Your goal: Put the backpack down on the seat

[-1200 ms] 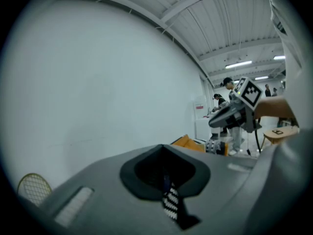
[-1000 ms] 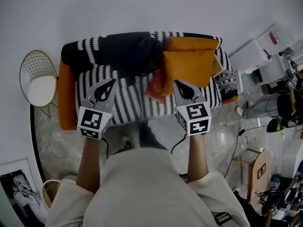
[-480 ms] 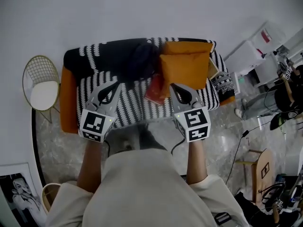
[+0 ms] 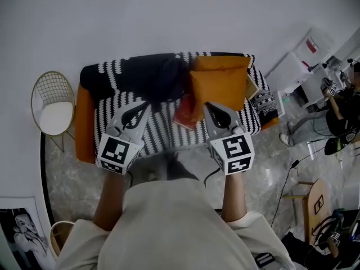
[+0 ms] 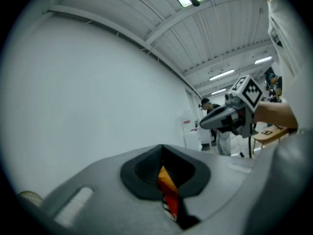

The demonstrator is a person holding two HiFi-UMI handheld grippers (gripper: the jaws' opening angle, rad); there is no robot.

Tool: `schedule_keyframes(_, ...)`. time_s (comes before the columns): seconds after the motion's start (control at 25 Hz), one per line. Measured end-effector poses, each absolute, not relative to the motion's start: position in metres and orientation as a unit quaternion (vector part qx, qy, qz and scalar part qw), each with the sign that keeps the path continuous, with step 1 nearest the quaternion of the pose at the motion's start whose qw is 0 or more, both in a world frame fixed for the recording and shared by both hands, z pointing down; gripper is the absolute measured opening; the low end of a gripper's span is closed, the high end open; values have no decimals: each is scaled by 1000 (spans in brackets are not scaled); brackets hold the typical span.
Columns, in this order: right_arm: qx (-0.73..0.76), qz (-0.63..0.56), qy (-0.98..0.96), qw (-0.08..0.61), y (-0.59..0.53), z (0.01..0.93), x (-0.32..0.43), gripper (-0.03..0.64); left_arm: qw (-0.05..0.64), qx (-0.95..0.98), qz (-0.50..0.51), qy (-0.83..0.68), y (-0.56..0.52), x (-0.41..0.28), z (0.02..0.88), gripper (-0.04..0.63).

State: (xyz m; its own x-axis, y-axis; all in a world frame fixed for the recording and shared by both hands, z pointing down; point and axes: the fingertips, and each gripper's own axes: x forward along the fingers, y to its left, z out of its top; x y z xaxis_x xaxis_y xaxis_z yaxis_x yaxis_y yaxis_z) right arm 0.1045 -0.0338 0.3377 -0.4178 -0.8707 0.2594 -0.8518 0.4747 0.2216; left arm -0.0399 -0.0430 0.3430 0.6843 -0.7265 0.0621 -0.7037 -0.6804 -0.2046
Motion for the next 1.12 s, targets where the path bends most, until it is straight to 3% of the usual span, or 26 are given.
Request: schedule_keyframes(1.12,517,-35,-840,160,13,314,114,8,96,-916,-52,385,-1,-36,319,3)
